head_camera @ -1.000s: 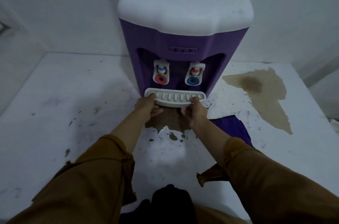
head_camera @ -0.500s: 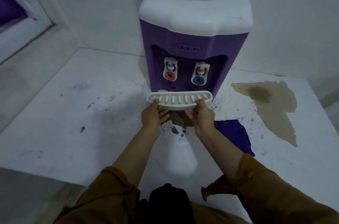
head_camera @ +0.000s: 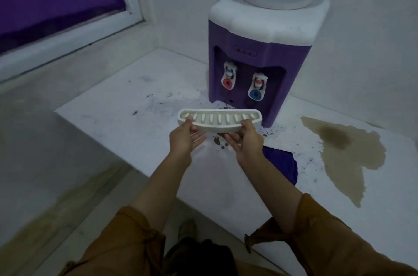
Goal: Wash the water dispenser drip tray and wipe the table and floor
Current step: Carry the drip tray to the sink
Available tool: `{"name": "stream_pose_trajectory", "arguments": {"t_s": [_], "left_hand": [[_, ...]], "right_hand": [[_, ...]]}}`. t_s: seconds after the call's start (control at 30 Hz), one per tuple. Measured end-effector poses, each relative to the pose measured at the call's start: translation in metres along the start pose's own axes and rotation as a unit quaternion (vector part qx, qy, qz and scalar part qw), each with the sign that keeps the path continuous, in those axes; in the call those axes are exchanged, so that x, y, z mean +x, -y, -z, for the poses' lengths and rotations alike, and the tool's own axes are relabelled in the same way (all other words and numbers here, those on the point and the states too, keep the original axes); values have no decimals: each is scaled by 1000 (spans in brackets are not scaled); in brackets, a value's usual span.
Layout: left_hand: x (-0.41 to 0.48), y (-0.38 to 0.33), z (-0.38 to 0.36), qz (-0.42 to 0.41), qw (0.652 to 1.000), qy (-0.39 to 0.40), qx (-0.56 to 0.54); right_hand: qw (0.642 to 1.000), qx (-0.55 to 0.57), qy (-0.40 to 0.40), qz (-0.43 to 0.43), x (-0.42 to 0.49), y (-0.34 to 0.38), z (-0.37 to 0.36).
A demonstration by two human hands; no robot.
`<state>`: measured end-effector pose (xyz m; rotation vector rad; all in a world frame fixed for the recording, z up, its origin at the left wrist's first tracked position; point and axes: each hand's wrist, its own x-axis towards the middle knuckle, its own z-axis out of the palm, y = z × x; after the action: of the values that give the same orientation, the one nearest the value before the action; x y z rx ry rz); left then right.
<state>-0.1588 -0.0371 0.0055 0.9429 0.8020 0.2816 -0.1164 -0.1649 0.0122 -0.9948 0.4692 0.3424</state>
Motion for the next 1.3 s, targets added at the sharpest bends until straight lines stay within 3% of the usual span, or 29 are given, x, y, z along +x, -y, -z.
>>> {"name": "stream_pose_trajectory", "arguments": {"t_s": [0.73, 1.3], "left_hand": [[-179, -2, 175, -128, 967, -187, -118], [-410, 29, 407, -185, 924, -293, -159]], "right_hand": [[968, -146, 180, -97, -181, -89, -13], [928, -193, 276, -160, -445, -252, 14]]}}
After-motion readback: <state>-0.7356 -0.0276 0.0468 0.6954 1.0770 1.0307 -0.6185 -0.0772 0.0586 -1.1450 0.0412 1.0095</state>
